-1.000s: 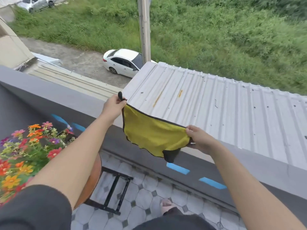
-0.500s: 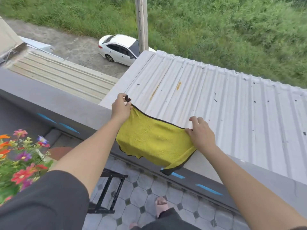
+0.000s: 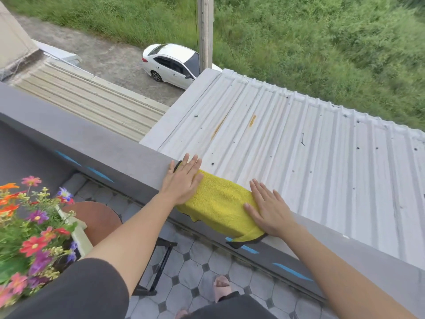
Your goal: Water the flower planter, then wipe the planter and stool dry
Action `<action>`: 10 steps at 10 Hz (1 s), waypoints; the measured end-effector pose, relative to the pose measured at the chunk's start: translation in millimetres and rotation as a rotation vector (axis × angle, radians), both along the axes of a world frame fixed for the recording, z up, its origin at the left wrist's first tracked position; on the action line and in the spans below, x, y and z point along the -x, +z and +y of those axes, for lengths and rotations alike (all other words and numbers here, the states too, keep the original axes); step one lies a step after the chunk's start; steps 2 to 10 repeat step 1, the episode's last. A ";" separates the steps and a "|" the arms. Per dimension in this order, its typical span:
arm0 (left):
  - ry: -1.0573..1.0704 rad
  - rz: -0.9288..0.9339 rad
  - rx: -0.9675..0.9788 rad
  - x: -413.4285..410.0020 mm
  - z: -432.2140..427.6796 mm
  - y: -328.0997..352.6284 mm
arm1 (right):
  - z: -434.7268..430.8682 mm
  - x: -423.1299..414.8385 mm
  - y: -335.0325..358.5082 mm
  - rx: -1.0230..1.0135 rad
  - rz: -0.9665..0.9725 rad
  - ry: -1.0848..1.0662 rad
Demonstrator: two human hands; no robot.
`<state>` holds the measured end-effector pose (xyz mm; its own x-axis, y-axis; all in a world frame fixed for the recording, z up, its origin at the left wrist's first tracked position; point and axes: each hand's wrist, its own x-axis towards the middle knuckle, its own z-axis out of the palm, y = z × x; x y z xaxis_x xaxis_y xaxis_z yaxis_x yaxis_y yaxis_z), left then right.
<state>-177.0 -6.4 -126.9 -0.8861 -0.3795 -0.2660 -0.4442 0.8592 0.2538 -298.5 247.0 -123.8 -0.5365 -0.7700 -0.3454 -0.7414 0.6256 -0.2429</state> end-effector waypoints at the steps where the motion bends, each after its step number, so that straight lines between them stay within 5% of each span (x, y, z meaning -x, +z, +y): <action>1: 0.004 -0.001 -0.030 -0.5 -7.2 15.5 | -9.8 -0.5 12.7 0.026 0.010 -0.009; 10: 0.004 -0.001 -0.030 -0.5 -7.2 15.5 | -9.8 -0.5 12.7 0.026 0.010 -0.009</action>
